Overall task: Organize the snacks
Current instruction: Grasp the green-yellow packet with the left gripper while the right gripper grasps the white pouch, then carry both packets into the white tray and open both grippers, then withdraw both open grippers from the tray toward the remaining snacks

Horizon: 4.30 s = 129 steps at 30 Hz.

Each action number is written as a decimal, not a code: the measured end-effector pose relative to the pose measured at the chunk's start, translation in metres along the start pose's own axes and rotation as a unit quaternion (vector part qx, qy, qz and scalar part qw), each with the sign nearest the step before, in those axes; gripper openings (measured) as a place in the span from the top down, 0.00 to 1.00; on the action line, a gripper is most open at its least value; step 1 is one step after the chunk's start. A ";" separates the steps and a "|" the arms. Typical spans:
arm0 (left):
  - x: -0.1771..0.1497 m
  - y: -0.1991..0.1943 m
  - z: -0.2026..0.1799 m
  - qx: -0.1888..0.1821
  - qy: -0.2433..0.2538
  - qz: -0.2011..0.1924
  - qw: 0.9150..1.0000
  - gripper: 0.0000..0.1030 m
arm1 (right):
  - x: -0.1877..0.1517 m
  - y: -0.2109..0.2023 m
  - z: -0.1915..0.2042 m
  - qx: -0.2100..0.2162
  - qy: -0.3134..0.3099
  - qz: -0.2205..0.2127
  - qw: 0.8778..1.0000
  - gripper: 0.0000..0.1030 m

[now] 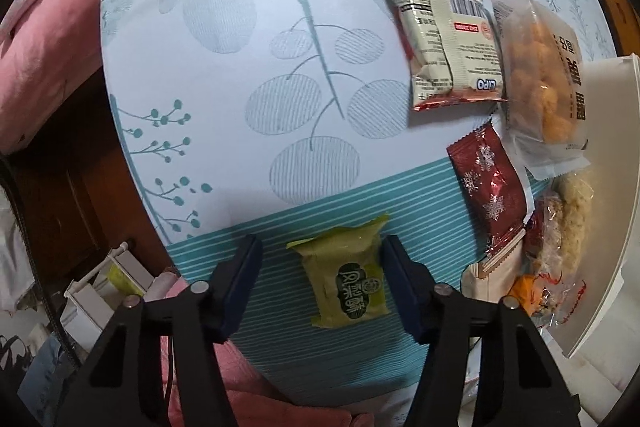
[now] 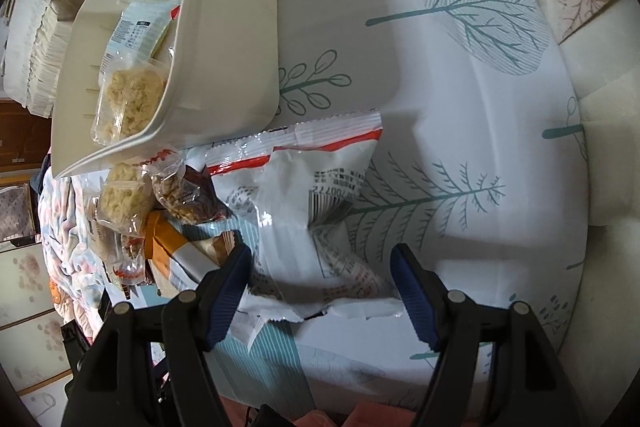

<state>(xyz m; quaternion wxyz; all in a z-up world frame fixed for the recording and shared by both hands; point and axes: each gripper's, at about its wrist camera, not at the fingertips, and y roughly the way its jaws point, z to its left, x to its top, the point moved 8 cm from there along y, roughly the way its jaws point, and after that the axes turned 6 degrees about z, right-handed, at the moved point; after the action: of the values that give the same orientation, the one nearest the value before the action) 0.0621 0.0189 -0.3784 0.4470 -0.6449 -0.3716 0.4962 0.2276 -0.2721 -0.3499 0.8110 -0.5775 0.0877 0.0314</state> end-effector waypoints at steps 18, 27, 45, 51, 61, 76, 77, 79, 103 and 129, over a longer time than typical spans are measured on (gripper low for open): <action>-0.035 0.012 0.012 -0.017 0.012 0.055 0.998 0.65 | -0.005 0.004 0.011 -0.020 -0.014 -0.001 1.000 0.37; -0.053 -0.008 0.006 -0.015 0.049 0.060 0.997 0.65 | -0.024 -0.014 0.024 -0.031 -0.049 0.005 0.998 0.44; -0.039 -0.112 -0.058 -0.003 0.172 0.021 0.985 0.65 | -0.058 -0.065 0.099 0.025 -0.182 -0.065 0.981 0.44; -0.027 -0.158 -0.106 0.004 0.236 -0.018 0.972 0.65 | -0.054 -0.091 0.139 0.061 -0.226 -0.139 0.962 0.44; -0.019 -0.189 -0.177 0.005 0.341 -0.042 0.939 0.65 | -0.019 -0.128 0.164 0.061 -0.222 -0.267 0.936 0.44; -0.008 -0.165 -0.273 -0.064 0.474 -0.048 0.877 0.65 | 0.035 -0.130 0.152 0.058 -0.153 -0.330 0.930 0.43; -0.009 -0.163 -0.278 -0.072 0.483 -0.048 0.871 0.65 | 0.037 -0.128 0.151 0.059 -0.149 -0.328 0.931 0.43; -0.014 -0.162 -0.286 -0.085 0.502 -0.046 0.860 0.65 | 0.040 -0.125 0.150 0.064 -0.139 -0.324 0.933 0.42; -0.075 -0.206 -0.216 -0.113 0.513 -0.130 0.841 0.42 | -0.017 -0.151 0.142 0.094 -0.183 -0.296 0.933 0.24; -0.029 -0.203 -0.103 -0.048 0.489 -0.176 0.853 0.32 | -0.075 -0.125 0.149 0.087 -0.213 -0.278 0.933 0.24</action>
<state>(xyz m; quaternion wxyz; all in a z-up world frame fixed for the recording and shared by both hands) 0.1486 0.0364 -0.1659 0.6195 -0.7487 -0.2358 0.0121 0.1884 -0.1693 -0.1732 0.8344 -0.4855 -0.2482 -0.0807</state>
